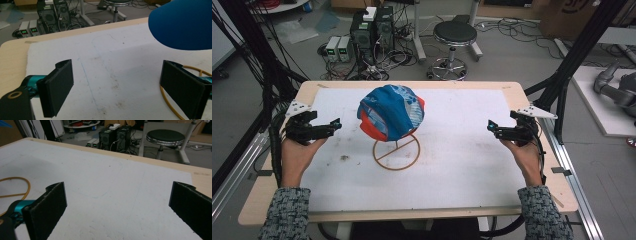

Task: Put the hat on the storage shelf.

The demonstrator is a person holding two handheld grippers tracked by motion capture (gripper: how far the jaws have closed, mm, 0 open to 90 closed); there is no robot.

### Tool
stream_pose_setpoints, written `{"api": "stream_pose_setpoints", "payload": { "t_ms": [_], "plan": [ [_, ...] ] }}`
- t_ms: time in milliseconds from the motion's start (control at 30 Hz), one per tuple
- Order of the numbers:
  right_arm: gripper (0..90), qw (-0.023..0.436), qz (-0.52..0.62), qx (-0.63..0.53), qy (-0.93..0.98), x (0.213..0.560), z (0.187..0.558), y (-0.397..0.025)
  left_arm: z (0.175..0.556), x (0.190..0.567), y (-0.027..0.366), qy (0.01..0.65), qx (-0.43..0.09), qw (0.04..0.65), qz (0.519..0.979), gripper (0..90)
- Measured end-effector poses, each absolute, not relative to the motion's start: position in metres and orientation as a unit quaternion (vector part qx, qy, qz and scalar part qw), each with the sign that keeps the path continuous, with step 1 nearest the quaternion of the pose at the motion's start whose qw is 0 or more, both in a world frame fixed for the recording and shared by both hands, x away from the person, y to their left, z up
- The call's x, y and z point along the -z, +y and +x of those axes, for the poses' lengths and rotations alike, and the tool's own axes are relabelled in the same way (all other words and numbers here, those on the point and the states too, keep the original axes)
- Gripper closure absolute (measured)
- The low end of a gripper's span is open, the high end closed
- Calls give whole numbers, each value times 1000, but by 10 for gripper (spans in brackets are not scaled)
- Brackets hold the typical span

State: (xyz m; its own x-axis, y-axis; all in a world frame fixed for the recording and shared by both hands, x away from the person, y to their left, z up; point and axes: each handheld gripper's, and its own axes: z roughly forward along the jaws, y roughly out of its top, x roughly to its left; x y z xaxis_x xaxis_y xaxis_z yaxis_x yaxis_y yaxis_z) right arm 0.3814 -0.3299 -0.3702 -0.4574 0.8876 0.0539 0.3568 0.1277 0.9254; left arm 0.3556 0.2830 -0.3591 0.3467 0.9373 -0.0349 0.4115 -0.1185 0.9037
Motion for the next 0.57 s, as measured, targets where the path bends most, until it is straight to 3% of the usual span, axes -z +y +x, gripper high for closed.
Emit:
{"api": "stream_pose_setpoints", "payload": {
  "t_ms": [567],
  "plan": [
    [12, 270, 449, -490, 697, 371, 383, -331, 354, 359, 284, 492, -295, 448, 686, 122]
  ]
}}
